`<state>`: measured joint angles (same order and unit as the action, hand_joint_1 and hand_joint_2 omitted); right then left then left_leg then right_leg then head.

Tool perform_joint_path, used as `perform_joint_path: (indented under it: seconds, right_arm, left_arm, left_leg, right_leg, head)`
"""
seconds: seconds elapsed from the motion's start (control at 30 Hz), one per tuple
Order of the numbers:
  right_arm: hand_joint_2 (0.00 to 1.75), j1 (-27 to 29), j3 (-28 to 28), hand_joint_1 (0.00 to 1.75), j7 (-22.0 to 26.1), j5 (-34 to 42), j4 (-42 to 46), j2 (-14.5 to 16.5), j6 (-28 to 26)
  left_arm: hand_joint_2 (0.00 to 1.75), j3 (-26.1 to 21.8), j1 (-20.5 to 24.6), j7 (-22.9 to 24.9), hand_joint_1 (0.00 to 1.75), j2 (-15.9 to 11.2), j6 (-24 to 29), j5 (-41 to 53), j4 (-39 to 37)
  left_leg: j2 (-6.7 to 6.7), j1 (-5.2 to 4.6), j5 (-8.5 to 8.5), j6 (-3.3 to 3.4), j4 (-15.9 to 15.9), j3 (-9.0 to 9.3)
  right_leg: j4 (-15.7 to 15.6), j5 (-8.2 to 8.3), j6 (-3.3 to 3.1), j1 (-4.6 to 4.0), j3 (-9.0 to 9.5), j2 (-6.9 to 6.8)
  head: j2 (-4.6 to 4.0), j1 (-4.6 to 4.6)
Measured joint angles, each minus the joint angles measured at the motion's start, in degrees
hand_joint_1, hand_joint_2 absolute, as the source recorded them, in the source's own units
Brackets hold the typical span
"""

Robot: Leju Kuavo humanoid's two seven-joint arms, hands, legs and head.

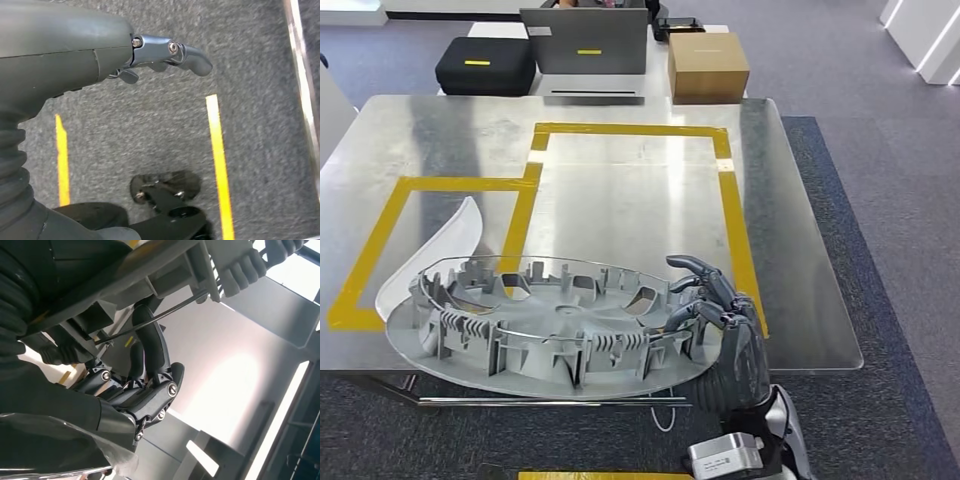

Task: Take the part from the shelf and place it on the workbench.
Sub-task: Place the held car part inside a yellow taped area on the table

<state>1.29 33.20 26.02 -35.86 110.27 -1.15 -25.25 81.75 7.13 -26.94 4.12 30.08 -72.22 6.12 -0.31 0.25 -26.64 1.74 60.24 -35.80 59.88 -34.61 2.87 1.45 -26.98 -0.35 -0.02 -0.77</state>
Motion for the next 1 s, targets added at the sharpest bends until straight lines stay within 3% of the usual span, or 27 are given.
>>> perform_joint_path:
  seconds: [0.13,0.17,0.2,0.27,0.3,0.33,0.37,0.5,0.77,1.0]
  right_arm:
    - [1.75,-0.07,-0.47,1.75,-0.86,-0.72,-1.27,0.14,1.05]
    - [1.75,-0.02,-0.61,1.75,-1.11,-0.86,-1.63,0.15,1.27]
    - [1.75,0.03,-0.73,1.75,-1.26,-0.98,-1.94,0.15,1.41]
    - [1.75,0.05,-0.94,1.75,-1.52,-1.42,-2.52,0.15,1.64]
    - [1.75,-0.04,-1.0,1.75,-1.88,-1.89,-2.82,0.16,1.9]
    - [1.75,-0.21,-1.05,1.75,-2.52,-2.61,-3.17,0.17,2.36]
    - [1.75,-0.44,-1.11,1.75,-3.48,-3.61,-3.66,0.17,3.02]
    - [1.75,-2.24,-1.19,1.75,-7.12,-8.08,-7.44,0.19,5.66]
    - [1.75,-6.18,-1.28,1.75,-13.68,-13.46,-15.68,0.17,8.15]
    - [1.75,-14.32,-2.23,1.75,-20.96,-16.65,-27.07,0.18,12.79]
  left_arm:
    - [1.75,0.24,0.25,-0.25,0.0,0.17,-0.06,-0.26,0.0]
    - [1.75,0.32,0.21,-0.29,0.0,0.21,-0.14,-0.28,0.0]
    - [1.75,0.39,0.17,-0.32,0.0,0.22,-0.21,-0.29,0.0]
    - [1.75,0.51,0.16,-0.33,0.0,0.31,-0.32,-0.32,0.0]
    - [1.75,0.62,0.22,-0.33,0.0,0.4,-0.4,-0.32,0.0]
    - [1.75,0.78,0.29,-0.31,0.0,0.5,-0.47,-0.34,0.0]
    - [1.75,0.99,0.32,-0.21,0.0,0.61,-0.58,-0.36,0.01]
    - [1.75,1.78,0.59,0.32,0.0,0.8,-0.8,-0.32,0.02]
    - [1.75,3.27,1.08,1.24,0.0,0.48,-1.55,0.28,0.02]
    - [1.75,5.44,1.55,2.68,0.0,0.38,-3.32,1.69,0.02]
  left_leg:
    - [-0.33,-0.56,-1.07,1.15,-0.25,1.05]
    - [-0.43,-0.82,-1.47,1.3,-0.25,1.47]
    - [-0.54,-1.09,-1.88,1.4,-0.25,2.0]
    - [-0.73,-1.57,-2.81,1.53,-0.37,3.33]
    - [-0.77,-1.67,-3.13,1.51,-0.46,3.79]
    - [-0.79,-1.64,-3.39,1.35,-0.55,3.98]
    - [-0.76,-1.54,-3.42,1.13,-0.59,4.09]
    - [-0.58,-1.32,-3.55,0.89,-1.31,4.75]
    - [-0.6,-1.35,-3.62,0.74,-2.04,5.2]
    - [-0.59,-1.35,-3.29,0.37,-2.07,5.26]
  right_leg:
    - [12.6,-4.26,0.01,-0.34,-9.11,0.15]
    - [13.41,-4.1,-0.24,-0.52,-10.68,0.17]
    - [12.41,-2.66,-0.6,-0.75,-11.28,0.19]
    - [6.34,3.14,-2.13,-1.55,-10.42,0.3]
    - [3.72,5.04,-2.93,-1.98,-9.97,0.35]
    - [1.44,6.29,-3.72,-2.34,-9.34,0.43]
    - [0.36,6.51,-4.12,-2.59,-9.01,0.44]
    - [-1.59,7.47,-2.36,-2.55,-7.56,0.54]
    - [-1.67,7.14,-2.6,-2.52,-7.41,0.52]
    - [-1.66,7.42,-2.87,-2.51,-7.32,0.51]
  head:
    - [0.0,0.29]
    - [0.0,0.31]
    - [0.0,0.32]
    - [0.0,0.28]
    - [0.0,0.04]
    - [0.0,-0.07]
    - [0.0,-0.15]
    - [0.0,-0.01]
    - [0.0,-0.02]
    - [0.0,-0.02]
